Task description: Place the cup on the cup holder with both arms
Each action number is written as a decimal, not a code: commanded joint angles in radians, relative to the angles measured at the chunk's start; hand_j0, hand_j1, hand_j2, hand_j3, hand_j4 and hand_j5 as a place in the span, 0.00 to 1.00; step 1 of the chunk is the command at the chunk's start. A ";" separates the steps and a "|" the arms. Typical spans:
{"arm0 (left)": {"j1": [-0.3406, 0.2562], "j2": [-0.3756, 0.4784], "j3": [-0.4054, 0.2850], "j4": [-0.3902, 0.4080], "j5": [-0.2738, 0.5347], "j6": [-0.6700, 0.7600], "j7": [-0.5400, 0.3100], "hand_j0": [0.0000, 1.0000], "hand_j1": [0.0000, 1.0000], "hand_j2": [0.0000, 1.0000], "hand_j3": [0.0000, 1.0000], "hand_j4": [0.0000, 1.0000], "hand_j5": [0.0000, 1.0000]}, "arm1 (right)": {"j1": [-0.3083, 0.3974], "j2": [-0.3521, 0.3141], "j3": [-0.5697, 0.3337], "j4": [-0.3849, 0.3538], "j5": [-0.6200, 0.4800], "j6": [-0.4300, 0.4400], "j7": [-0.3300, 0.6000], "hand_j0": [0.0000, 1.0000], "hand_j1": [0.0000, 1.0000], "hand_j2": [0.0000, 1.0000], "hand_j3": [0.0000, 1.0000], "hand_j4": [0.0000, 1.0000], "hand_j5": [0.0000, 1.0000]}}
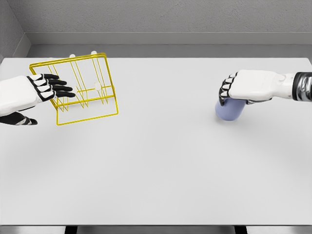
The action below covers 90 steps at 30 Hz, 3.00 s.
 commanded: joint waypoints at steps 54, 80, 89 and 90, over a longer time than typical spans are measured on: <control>0.006 0.001 0.012 0.001 0.029 0.002 0.005 1.00 1.00 1.00 1.00 1.00 1.00 | 0.063 0.204 0.072 -0.217 0.071 0.002 0.048 0.56 0.56 0.56 0.56 0.56 0.56; 0.005 0.002 0.012 0.001 0.026 0.002 0.003 1.00 1.00 1.00 1.00 1.00 1.00 | 0.086 0.175 -0.042 -0.211 0.077 0.002 0.045 1.00 1.00 1.00 1.00 1.00 1.00; -0.029 0.010 0.009 -0.001 0.023 0.002 0.002 1.00 1.00 1.00 1.00 1.00 1.00 | 0.221 0.126 -0.309 -0.179 0.060 0.002 0.034 1.00 1.00 1.00 1.00 1.00 1.00; -0.037 0.007 0.009 0.001 0.023 0.002 0.002 1.00 1.00 1.00 1.00 1.00 1.00 | 0.222 0.126 -0.312 -0.156 0.026 0.002 0.034 1.00 1.00 1.00 1.00 1.00 1.00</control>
